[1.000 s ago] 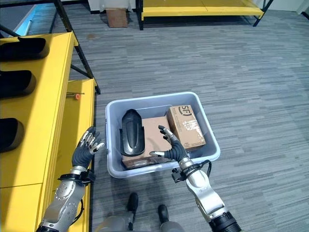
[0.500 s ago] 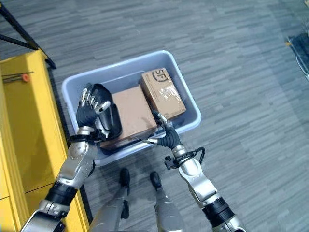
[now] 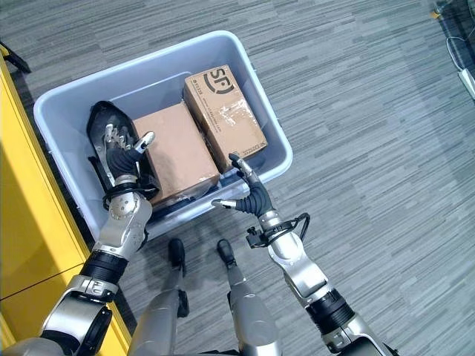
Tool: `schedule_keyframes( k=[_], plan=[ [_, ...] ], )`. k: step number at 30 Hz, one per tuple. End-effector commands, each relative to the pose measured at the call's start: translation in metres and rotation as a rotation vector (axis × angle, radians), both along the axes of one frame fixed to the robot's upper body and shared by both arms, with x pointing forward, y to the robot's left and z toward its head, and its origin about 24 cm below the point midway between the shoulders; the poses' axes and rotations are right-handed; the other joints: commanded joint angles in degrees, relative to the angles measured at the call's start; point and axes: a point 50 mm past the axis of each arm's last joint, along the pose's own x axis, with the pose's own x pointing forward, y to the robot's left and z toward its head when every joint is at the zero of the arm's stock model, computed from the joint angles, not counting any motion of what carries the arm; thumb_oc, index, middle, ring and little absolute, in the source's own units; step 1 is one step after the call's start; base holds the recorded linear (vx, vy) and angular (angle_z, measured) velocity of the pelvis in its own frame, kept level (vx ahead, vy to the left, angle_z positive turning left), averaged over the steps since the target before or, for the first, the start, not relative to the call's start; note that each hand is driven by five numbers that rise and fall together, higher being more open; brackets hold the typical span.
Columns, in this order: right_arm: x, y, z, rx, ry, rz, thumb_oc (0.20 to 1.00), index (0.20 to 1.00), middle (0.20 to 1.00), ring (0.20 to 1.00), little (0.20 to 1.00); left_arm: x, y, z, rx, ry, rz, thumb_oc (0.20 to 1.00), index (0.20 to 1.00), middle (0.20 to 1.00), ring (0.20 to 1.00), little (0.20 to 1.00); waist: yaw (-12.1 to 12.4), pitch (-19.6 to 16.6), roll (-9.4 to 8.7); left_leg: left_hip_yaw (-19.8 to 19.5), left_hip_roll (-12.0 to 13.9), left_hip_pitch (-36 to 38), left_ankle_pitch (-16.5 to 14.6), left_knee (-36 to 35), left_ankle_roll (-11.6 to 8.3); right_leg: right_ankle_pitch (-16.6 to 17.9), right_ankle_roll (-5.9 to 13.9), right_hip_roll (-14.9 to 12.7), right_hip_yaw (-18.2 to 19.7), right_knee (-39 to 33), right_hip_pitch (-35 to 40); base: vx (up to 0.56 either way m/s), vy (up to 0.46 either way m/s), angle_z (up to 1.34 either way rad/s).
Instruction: Move parts from the plastic box to the shelf.
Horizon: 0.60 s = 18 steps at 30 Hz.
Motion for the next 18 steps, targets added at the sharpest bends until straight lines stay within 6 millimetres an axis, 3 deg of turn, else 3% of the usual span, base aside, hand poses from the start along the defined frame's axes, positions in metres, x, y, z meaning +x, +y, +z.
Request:
schedule_keyframes(
  k=[1, 10, 18],
  plan=[
    [-0.011, 0.005, 0.019, 0.115, -0.110, 0.014, 1.000, 1.000, 1.000, 1.000, 1.000, -0.003, 0.010, 0.018, 0.004, -0.120, 0.094, 1.000, 1.000, 1.000, 1.000, 1.000, 0.8, -3.1, -2.06, -2.3, 2.2, -1.4, -0.3, 0.7, -3.89, 4.1, 3.79, -4.7, -3.7, 0.3, -3.1, 0.00, -0.034, 0.01],
    [-0.011, 0.010, 0.022, 0.147, -0.121, 0.021, 1.000, 1.000, 1.000, 1.000, 1.000, -0.018, 0.038, 0.010, -0.047, -0.124, 0.270, 1.000, 1.000, 1.000, 1.000, 1.000, 1.9, -1.0, -4.20, -3.2, 2.2, -3.0, -0.1, 0.8, -4.19, 4.1, 3.76, -4.6, -4.9, 0.2, -3.7, 0.01, -0.014, 0.04],
    [-0.012, 0.013, 0.026, 0.144, -0.138, 0.033, 1.000, 1.000, 1.000, 1.000, 1.000, -0.008, 0.037, -0.007, 0.001, -0.010, 0.250, 1.000, 1.000, 1.000, 1.000, 1.000, 1.6, 0.7, -5.49, -3.6, 2.3, -4.8, 0.2, 0.9, -4.37, 4.3, 3.80, -4.5, -5.5, 0.2, -5.1, 0.00, -0.006, 0.02]
  ],
)
